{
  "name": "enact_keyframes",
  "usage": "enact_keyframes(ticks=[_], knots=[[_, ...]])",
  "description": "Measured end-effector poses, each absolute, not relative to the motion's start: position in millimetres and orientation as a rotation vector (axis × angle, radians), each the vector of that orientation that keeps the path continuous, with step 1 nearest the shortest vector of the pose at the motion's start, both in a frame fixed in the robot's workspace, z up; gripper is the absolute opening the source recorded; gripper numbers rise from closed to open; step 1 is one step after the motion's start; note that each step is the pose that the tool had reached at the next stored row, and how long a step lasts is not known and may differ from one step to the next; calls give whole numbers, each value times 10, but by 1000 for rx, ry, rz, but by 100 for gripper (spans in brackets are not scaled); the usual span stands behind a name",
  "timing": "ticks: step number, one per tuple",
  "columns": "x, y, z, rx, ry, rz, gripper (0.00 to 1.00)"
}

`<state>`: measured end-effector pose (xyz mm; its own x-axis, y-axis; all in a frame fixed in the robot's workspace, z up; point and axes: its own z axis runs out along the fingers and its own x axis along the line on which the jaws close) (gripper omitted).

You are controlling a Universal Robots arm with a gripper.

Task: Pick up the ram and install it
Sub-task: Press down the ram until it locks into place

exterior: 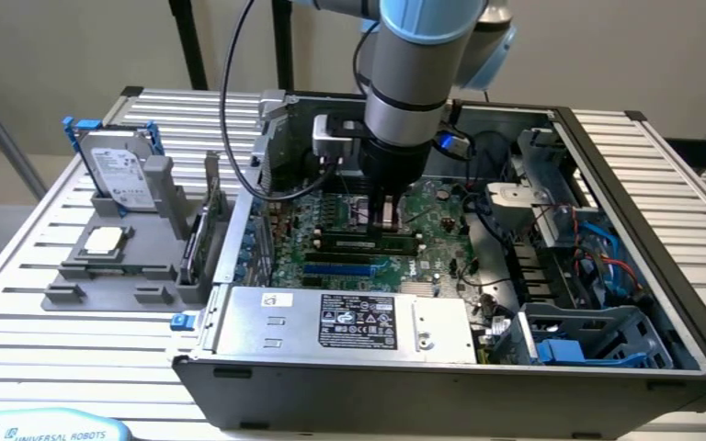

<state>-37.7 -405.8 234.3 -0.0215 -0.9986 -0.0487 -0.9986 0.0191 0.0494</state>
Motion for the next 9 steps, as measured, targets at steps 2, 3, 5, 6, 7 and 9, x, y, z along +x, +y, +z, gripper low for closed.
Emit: enact_keyframes(ticks=[2, 3, 5, 6, 7, 9], knots=[[-378, -4058, 2317, -2196, 2241, 107, 11], [-379, -4059, 2304, -2196, 2241, 106, 11], [-381, -4059, 2278, -2195, 2240, 103, 11], [-383, -4059, 2265, -2195, 2240, 102, 11], [-385, -4059, 2255, -2194, 2240, 100, 11], [-387, -4059, 2249, -2194, 2239, 99, 11]])
